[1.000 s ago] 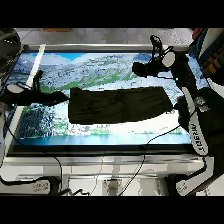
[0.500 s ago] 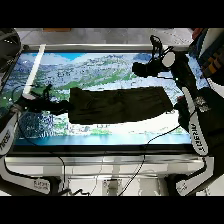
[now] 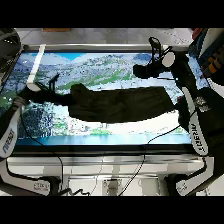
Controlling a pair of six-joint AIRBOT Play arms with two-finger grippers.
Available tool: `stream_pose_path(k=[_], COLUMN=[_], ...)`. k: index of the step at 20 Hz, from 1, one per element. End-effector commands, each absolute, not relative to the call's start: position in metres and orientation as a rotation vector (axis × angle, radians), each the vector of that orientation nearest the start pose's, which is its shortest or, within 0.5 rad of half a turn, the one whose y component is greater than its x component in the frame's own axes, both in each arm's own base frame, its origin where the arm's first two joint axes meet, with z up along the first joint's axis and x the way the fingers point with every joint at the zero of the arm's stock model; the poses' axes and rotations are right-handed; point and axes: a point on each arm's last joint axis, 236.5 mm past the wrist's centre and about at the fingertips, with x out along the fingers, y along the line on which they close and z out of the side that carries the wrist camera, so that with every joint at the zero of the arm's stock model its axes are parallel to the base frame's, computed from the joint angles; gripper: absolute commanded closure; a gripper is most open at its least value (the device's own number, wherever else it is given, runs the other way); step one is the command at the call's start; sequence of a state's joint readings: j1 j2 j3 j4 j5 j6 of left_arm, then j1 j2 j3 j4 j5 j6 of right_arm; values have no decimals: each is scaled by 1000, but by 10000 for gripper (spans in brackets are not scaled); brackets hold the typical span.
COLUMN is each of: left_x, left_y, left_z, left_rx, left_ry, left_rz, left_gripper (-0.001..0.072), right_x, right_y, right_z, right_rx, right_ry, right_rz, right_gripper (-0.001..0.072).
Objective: Fold the clothes and pants, and hang the long-sleeved shirts on hangers.
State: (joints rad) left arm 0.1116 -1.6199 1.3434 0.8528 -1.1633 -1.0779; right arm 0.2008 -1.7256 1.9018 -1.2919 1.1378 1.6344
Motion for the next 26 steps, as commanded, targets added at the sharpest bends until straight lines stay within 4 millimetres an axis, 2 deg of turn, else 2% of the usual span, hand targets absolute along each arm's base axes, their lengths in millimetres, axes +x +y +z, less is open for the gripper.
stream_pose_path(k=[1,4,5,7,9,15,19,20,22,26], left_x=[429,417,410,395,386,384,383,383,383,385], left_y=[-81,-91,-96,-106,-110,-102,-102,-104,-104,-107], left_z=[62,151,172,202,218,213,213,213,213,210], left_rx=[-166,-67,-38,5,30,24,23,19,16,7], left_ry=[1210,1029,978,902,865,906,908,907,907,914], left_rz=[-572,-590,-596,-607,-585,-513,-517,-522,-525,-533], left_gripper=[692,692,692,693,693,692,691,691,690,689], right_x=[527,524,522,516,509,487,470,465,457,451], right_y=[164,170,174,180,188,218,231,240,269,358], right_z=[89,90,90,87,85,73,40,29,5,-22], right_rx=[136,154,166,160,146,72,59,79,142,343], right_ry=[1032,1039,1045,1070,1088,1141,1204,1218,1217,1105], right_rz=[337,353,365,380,397,472,499,511,547,615], right_gripper=[673,673,673,673,673,673,673,673,673,673])
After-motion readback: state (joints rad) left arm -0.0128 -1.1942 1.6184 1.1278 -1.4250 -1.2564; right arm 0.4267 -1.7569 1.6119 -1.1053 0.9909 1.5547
